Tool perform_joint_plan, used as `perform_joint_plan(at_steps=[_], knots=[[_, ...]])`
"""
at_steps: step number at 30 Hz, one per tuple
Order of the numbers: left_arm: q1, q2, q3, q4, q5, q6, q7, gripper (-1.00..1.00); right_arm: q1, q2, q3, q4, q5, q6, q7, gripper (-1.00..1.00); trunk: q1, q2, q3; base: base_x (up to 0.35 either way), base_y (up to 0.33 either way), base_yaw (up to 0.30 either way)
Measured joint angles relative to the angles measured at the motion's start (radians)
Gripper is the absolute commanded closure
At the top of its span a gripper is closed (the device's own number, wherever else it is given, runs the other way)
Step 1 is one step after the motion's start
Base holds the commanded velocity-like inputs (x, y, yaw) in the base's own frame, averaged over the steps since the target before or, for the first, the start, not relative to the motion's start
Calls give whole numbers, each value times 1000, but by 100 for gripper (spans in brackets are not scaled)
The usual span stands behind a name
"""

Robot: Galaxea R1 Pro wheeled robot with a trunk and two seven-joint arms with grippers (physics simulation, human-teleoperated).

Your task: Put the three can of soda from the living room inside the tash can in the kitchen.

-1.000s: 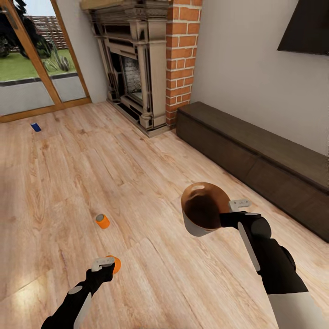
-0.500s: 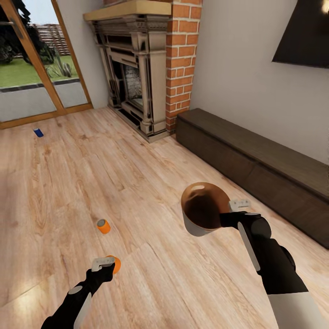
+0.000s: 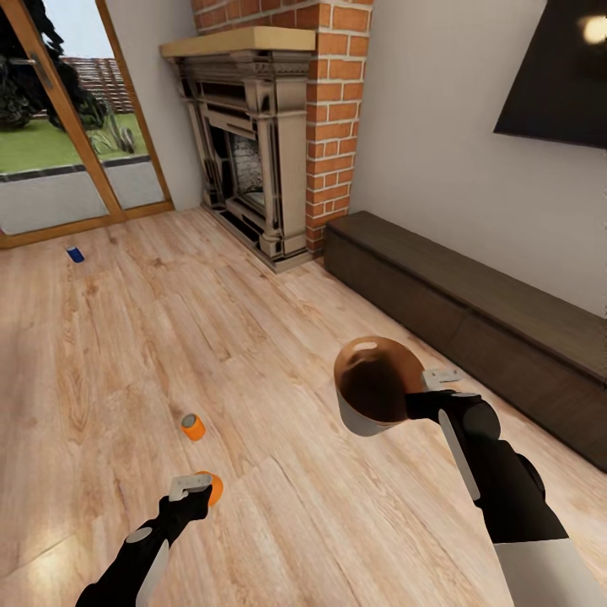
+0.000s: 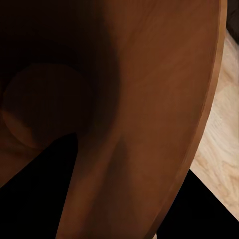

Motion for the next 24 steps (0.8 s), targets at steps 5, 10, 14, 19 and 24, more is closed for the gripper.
perform_joint_plan(at_steps=[5,10,14,19,24], knots=[[0,0,0,0,0,1,0,100,0,1,0,0,-1,0,0,100,-19,35,24,0,0,0],[0,0,0,0,0,1,0,100,0,1,0,0,-2,0,0,100,-38,70,48,0,0,0],[0,0,0,0,0,2,0,100,0,1,0,0,-1,0,0,100,-54,98,67,0,0,0],[0,0,0,0,0,2,0,100,0,1,0,0,-2,0,0,100,-73,133,90,0,0,0],[0,0,0,0,0,2,0,100,0,1,0,0,-1,0,0,100,-92,168,114,0,0,0]])
